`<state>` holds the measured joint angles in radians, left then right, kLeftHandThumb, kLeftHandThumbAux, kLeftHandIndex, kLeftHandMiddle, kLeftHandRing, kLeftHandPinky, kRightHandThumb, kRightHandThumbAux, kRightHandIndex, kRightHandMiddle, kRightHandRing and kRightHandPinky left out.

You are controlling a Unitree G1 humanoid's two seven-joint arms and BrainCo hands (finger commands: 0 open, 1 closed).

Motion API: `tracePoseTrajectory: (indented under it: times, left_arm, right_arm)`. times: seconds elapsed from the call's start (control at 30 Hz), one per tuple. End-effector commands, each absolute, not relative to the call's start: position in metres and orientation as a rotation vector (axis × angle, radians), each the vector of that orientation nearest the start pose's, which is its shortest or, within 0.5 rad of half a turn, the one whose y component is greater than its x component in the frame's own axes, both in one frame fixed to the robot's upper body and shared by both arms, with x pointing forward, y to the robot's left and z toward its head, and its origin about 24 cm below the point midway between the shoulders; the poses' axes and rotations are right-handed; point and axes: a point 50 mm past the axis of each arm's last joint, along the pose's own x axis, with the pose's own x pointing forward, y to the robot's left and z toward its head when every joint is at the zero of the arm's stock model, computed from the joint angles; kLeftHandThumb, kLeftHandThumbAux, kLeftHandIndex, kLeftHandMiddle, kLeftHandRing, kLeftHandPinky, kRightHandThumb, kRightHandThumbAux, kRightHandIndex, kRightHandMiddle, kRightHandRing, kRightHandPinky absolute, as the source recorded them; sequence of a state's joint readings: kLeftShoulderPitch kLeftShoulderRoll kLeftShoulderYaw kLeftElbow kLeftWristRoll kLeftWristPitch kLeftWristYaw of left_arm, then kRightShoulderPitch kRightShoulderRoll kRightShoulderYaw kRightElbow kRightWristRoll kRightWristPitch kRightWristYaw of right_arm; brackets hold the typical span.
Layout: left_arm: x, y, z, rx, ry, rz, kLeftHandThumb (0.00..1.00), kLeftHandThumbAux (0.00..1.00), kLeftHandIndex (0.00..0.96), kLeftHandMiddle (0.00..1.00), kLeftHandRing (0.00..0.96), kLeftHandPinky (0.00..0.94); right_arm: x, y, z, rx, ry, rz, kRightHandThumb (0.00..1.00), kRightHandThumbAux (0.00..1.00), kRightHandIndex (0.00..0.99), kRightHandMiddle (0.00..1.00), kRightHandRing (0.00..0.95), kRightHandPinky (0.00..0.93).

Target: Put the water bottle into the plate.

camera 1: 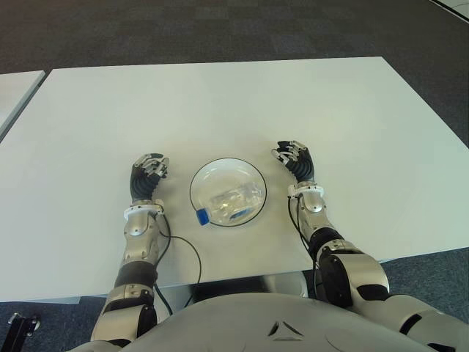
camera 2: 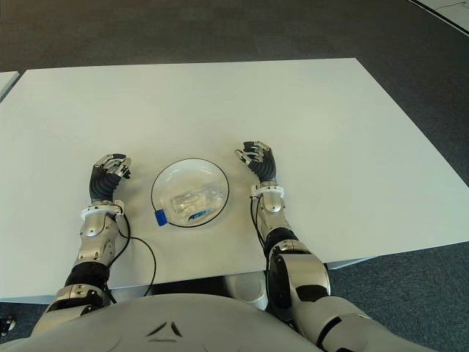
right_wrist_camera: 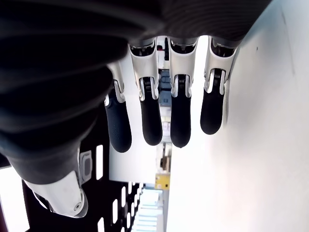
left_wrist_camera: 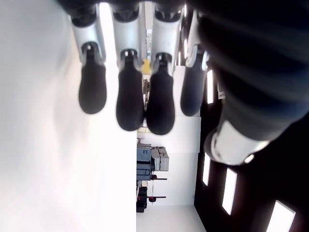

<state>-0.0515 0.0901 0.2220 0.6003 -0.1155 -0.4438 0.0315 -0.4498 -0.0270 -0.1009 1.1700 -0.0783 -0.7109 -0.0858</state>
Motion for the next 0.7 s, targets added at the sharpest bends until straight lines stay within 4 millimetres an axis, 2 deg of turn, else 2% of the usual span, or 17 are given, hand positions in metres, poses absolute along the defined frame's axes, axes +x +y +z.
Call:
tracePoseTrajectory:
  times: [0.03,0.7]
  left_arm:
    - [0.2191,0.2254,-0.0481,-0.034,0.178,0.323,0.710,0.711,0.436,0.668,0.642,0.623]
    - [0.2183,0.2242,-0.0476,-0.042,0.170,0.310,0.710,0.711,0.436,0.661,0.634,0.613]
  right_arm:
    - [0.2787,-0.1444,-0.0473,-0.043,0.142,-0.026,0.699,0.733,0.435,0.706,0.719,0.719]
    - [0.2773,-0.1449,-0.0462,-0.025,0.125,-0.058,0.701,0.731,0.435,0.709,0.716,0.714]
